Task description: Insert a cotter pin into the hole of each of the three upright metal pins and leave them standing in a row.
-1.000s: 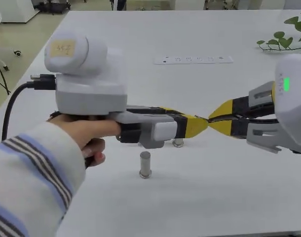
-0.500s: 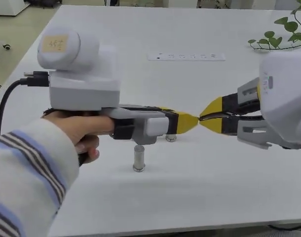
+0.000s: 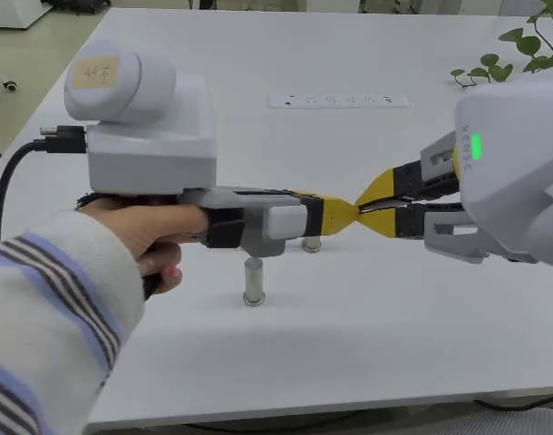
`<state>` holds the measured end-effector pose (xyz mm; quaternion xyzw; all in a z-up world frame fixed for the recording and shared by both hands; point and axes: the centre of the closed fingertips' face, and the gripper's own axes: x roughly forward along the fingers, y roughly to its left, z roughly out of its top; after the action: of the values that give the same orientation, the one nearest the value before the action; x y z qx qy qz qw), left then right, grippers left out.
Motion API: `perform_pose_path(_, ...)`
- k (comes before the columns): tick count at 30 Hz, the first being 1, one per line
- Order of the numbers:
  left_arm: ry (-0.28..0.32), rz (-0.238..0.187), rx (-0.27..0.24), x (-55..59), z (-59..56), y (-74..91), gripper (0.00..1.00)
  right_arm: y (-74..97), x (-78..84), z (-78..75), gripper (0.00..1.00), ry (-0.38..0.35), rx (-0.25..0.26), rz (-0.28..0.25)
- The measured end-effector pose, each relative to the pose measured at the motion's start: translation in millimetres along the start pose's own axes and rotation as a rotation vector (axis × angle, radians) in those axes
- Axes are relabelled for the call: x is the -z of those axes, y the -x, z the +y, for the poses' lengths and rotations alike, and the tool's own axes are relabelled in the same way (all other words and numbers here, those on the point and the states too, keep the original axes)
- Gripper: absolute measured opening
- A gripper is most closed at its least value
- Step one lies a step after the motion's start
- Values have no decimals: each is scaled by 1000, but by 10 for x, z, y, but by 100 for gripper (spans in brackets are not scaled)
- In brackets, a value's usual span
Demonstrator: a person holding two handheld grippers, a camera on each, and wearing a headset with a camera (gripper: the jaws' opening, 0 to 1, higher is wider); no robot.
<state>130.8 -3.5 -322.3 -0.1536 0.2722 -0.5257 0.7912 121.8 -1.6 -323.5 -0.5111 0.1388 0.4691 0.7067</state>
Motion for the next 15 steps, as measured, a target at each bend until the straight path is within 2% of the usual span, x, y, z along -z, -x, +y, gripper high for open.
perform_pose_path(3,13,-1,7,10,-22,1,2,5,-3,14,0,2,-3,-3)
perform_pose_path(5,32,-10,40,7,-79,2,0,6,-8,30,0,-2,-9,-8)
perform_pose_path(7,27,-14,35,2,-70,9,0,11,-7,42,0,0,-11,-8)
perform_pose_path(13,74,-5,32,11,-80,10,0,30,-18,56,0,0,-5,-20)
perform_pose_path(15,74,-1,34,17,-84,12,0,34,-25,57,0,6,-3,-25)
